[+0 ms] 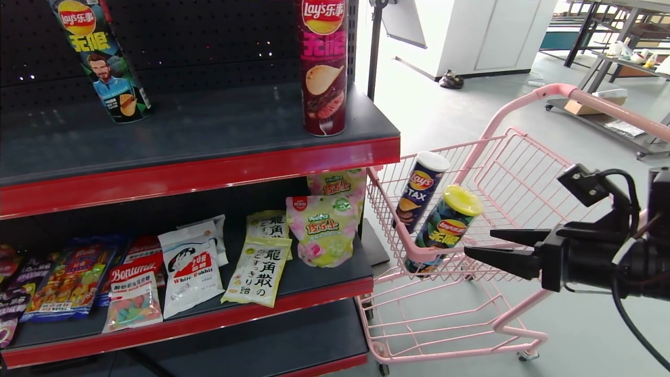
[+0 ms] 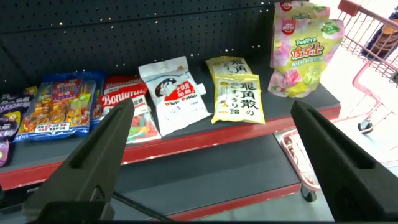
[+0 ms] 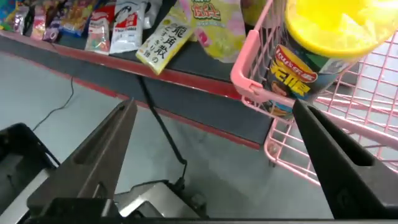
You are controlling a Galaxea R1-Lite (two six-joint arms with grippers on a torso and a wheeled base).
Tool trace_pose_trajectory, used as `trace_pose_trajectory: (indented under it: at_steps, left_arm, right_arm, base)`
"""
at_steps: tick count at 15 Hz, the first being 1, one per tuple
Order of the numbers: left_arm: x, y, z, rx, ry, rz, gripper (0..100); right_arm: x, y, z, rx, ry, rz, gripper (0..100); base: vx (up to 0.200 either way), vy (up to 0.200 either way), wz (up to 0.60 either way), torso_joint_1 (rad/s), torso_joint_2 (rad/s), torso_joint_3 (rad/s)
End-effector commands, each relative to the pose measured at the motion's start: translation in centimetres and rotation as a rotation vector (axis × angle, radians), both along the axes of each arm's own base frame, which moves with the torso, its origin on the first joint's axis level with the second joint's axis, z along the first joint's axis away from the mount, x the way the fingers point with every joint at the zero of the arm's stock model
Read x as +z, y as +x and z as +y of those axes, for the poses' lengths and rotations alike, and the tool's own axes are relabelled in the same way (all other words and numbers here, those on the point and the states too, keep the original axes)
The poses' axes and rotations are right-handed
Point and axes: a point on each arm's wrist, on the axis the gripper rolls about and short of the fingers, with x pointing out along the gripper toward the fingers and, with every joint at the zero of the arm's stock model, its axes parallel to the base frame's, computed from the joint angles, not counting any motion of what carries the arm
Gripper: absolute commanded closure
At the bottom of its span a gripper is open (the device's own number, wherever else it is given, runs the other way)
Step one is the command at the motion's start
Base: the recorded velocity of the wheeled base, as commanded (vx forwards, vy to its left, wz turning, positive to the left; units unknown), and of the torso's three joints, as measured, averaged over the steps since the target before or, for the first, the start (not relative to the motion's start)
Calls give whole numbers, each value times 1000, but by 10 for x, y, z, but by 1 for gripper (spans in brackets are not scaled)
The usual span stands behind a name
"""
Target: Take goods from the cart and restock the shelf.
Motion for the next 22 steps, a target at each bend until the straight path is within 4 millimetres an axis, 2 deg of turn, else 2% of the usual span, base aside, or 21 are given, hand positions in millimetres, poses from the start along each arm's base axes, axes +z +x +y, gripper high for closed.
trace_pose_trajectory:
  at_steps: [1,7,11,16,22]
  left_arm:
    - [0,0,0,0,0,1,0]
    - [0,0,0,0,0,1,0]
    - [0,0,0,0,0,1,0]
    - [0,0,0,0,0,1,0]
    - [0,0,0,0,2,1,0]
  right_arm:
    - [-28,22,4,1,-25,40,0]
    - [-56,56,4,-50,-90,-6,0]
    - [-61,81,-2,-102,-100,-60,0]
    - [-74,102,-7,-137,-98,-76,0]
    - [-75,128,-1,-128,-68,-131,0]
  base:
    - [0,0,0,0,0,0]
    - [0,0,0,0,0,0]
    - [0,0,0,0,0,0]
    - [0,0,0,0,0,0]
    - [0,0,0,0,0,0]
